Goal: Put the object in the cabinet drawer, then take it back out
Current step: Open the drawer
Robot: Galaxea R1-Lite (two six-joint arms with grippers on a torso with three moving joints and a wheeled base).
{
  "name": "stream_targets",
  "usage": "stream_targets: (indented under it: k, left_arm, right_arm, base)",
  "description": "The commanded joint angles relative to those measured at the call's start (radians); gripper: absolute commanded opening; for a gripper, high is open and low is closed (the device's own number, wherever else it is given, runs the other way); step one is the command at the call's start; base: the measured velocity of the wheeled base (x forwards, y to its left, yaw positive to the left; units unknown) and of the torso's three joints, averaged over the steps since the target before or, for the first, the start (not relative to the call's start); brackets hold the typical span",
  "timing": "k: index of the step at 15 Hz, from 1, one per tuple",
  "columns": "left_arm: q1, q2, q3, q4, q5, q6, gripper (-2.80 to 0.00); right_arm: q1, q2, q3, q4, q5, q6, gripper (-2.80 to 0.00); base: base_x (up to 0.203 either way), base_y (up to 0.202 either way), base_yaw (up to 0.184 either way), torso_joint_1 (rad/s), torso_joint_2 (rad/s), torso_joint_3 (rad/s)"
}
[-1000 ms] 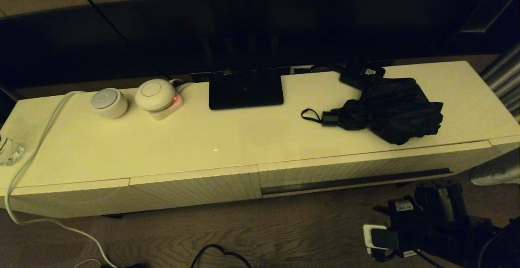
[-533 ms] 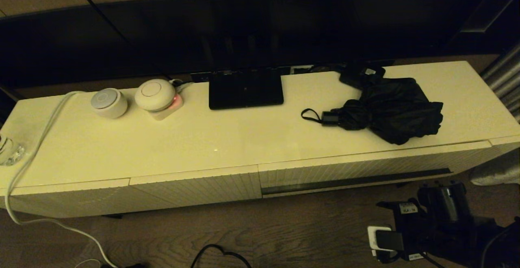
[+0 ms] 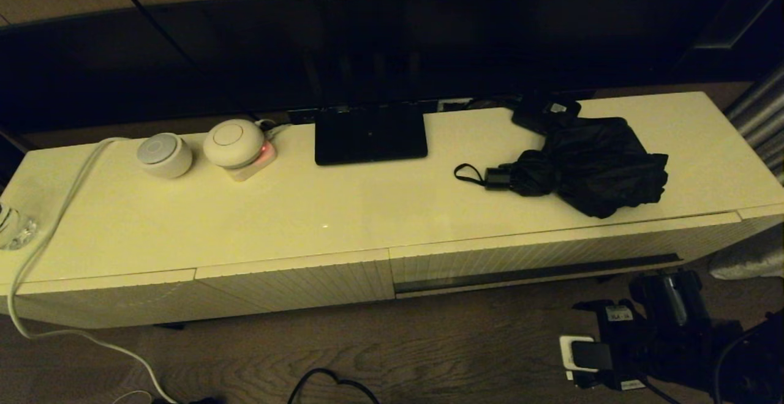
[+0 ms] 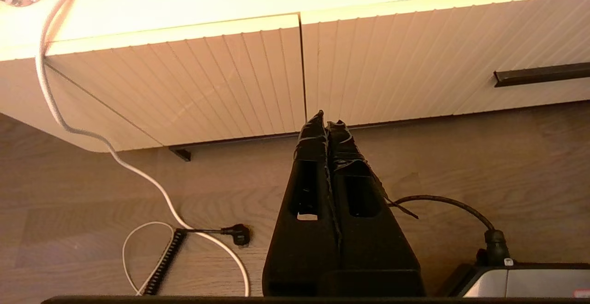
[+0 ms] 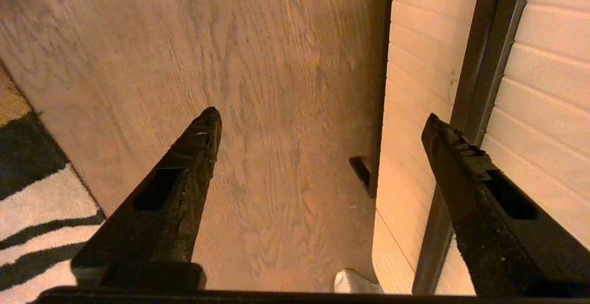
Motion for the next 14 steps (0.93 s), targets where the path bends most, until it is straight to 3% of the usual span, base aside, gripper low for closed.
stream_targets:
  k: [1,14]
  left_arm:
    - [0.0,0.0,0.003,0.0,0.0,0.0,-2.8]
    - [0.0,0.0,0.003,0.0,0.0,0.0,-2.8]
  right_arm:
    - [-0.012,0.043,-0.047,0.0,0.014,-0.007,0.0]
    - [-0.006,0.178,-0.26,0.001,0.042,-0.01,0.0]
  base:
    - [0.0,0.0,0.0,0.0,0.0,0.0]
    - [0.0,0.0,0.0,0.0,0.0,0.0]
